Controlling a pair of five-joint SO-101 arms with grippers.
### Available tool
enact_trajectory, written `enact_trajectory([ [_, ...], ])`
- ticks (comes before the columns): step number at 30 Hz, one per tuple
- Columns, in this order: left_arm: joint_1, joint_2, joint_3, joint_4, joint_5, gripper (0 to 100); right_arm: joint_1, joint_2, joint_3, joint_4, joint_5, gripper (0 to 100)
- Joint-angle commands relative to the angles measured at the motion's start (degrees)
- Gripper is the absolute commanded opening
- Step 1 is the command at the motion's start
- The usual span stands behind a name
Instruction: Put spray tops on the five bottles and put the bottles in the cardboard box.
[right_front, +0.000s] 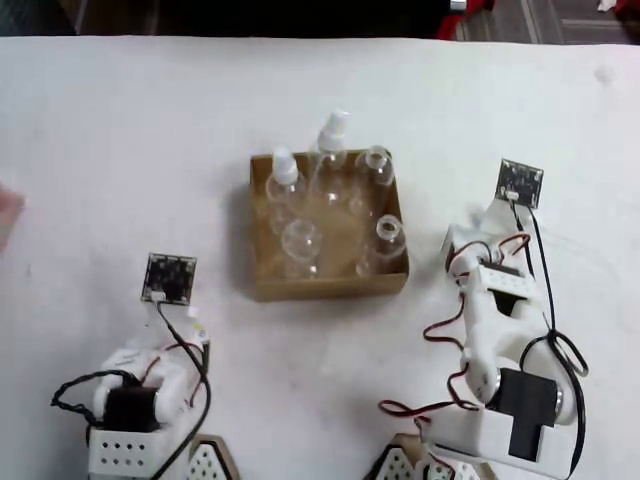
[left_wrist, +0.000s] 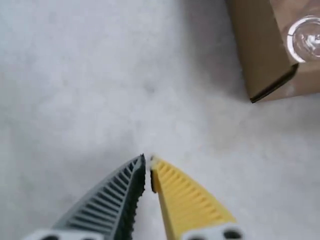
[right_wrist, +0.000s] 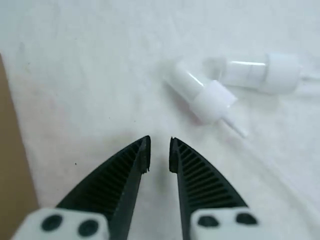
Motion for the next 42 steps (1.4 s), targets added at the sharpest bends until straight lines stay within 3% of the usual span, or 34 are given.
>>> enact_trajectory([
  [1, 0.75, -0.84, 0.00, 0.35, -0.62, 2, -0.57, -0.22, -2.64, -0.66, 0.09, 4.9],
  [26, 0.48, -0.84, 0.00, 0.35, -0.62, 2, -0.31, -0.92, -1.67, -0.04, 0.18, 4.9],
  [42, 0.75, -0.84, 0.00, 0.35, -0.53, 3, 2.33, -10.15, 5.89, 0.57, 0.26, 4.8],
])
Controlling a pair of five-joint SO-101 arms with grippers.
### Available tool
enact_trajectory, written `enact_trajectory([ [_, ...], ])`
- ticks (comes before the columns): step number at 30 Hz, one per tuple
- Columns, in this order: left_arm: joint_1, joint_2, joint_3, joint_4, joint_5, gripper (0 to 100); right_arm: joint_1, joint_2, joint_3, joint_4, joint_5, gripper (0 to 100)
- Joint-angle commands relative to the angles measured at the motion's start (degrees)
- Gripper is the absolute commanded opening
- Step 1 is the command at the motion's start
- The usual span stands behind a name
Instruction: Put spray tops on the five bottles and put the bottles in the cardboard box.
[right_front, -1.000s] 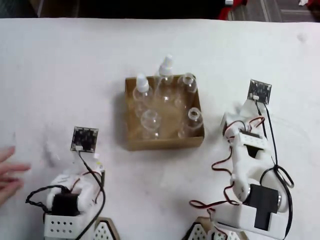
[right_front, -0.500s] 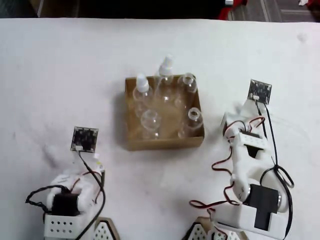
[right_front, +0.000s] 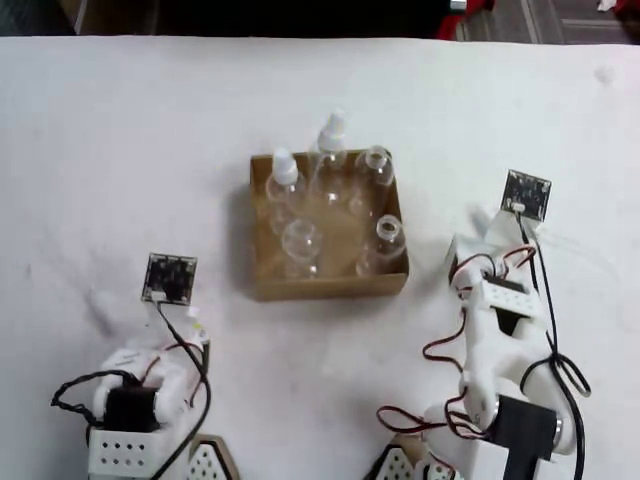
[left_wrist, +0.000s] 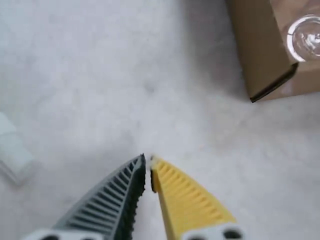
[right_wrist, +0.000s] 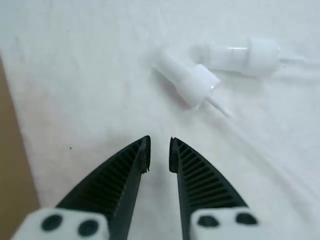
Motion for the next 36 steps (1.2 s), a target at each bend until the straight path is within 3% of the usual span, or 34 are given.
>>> enact_trajectory([
  [1, 0.75, -0.84, 0.00, 0.35, -0.35, 3, 1.10, -2.59, -0.09, -0.04, 0.26, 4.8],
  [36, 0.66, -0.84, 0.00, 0.35, -0.70, 2, 0.22, -2.68, 0.62, 0.31, 0.26, 4.8],
])
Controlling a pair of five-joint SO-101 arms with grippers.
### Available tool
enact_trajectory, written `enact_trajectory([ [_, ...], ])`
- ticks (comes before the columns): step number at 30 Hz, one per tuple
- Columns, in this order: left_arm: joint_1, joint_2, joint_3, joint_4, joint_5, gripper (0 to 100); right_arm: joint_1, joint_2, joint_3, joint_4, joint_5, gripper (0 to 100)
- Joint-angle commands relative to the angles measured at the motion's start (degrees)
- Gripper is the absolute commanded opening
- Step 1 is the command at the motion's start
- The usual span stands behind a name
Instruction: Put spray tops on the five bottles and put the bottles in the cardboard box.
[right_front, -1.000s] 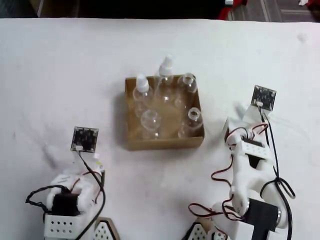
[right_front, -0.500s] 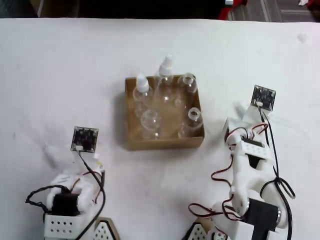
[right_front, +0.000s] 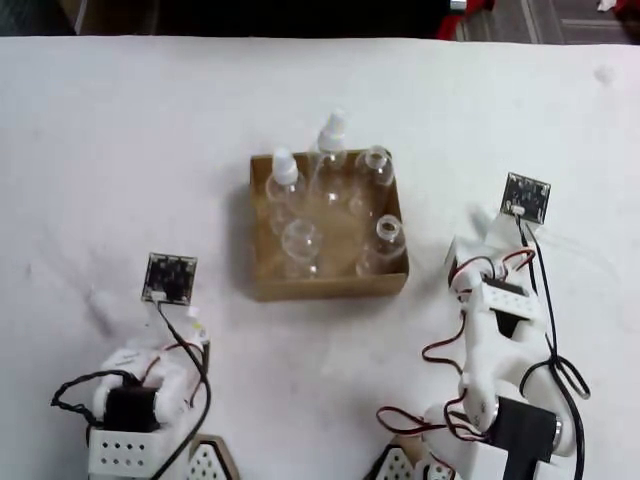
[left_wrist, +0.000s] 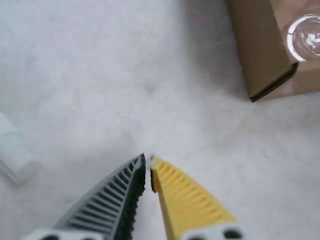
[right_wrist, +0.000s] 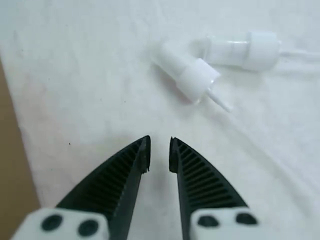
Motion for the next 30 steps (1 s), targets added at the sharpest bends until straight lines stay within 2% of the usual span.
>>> enact_trajectory([
  [1, 0.66, -0.84, 0.00, 0.35, -0.70, 2, 0.22, -2.24, -0.35, 0.31, 0.26, 4.8],
  [30, 1.01, -0.84, 0.00, 0.35, -0.70, 2, -0.40, -2.24, -0.53, -0.04, 0.26, 4.8],
])
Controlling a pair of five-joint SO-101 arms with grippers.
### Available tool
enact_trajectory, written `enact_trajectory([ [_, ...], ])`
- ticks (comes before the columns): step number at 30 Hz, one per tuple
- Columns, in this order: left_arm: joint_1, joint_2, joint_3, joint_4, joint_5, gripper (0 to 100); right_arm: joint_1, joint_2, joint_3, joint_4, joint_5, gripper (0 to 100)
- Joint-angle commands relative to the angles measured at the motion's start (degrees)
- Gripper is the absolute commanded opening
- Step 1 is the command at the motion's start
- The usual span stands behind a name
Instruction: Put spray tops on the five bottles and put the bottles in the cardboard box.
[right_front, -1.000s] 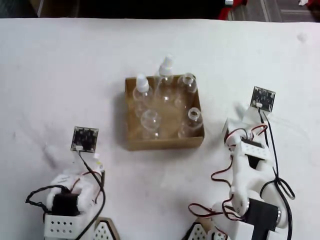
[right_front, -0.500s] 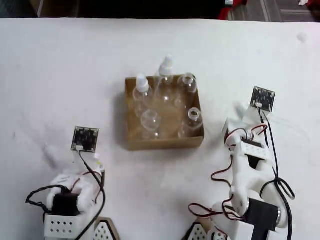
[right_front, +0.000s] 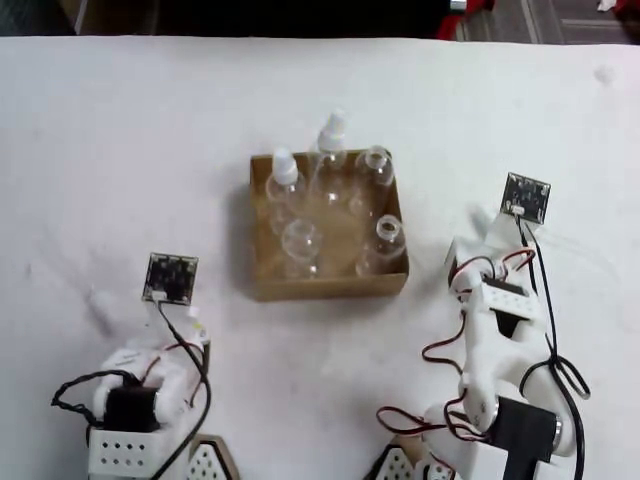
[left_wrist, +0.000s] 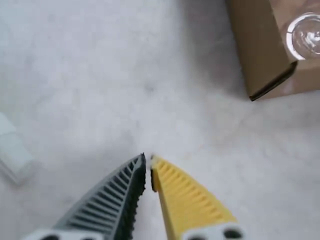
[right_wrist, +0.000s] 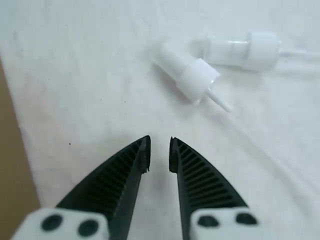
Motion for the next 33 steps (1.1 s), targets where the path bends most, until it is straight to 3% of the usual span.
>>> enact_trajectory([
  [1, 0.84, -0.84, 0.00, 0.35, -0.70, 2, -0.66, -2.24, -0.62, -0.04, 0.26, 4.8],
  [6, 0.57, -0.84, -0.26, -0.79, -2.99, 2, -1.89, -2.24, -0.62, -0.04, 0.26, 4.8],
  [11, -5.67, -0.84, -9.32, -5.98, -19.08, 2, -1.71, -2.24, -0.44, 0.22, 0.26, 4.8],
  [15, -13.58, -0.84, -18.55, -5.10, -29.45, 3, -1.80, -2.24, -0.44, -0.04, 0.26, 4.8],
  [20, -14.37, -0.84, -20.13, -9.32, -37.19, 2, -2.15, -2.15, -0.70, -1.19, 0.35, 4.9],
  [27, -17.71, -0.22, -24.62, -20.22, -57.67, 3, -1.71, -2.07, -0.53, -1.36, 0.35, 4.9],
  [30, -21.32, 5.67, -24.97, -23.12, -68.22, 3, -1.63, -2.07, -0.35, -1.27, 0.35, 4.9],
  [33, -26.86, 17.54, -29.27, -26.29, -73.85, 3, -1.63, -2.15, -0.26, -0.84, 0.35, 4.9],
])
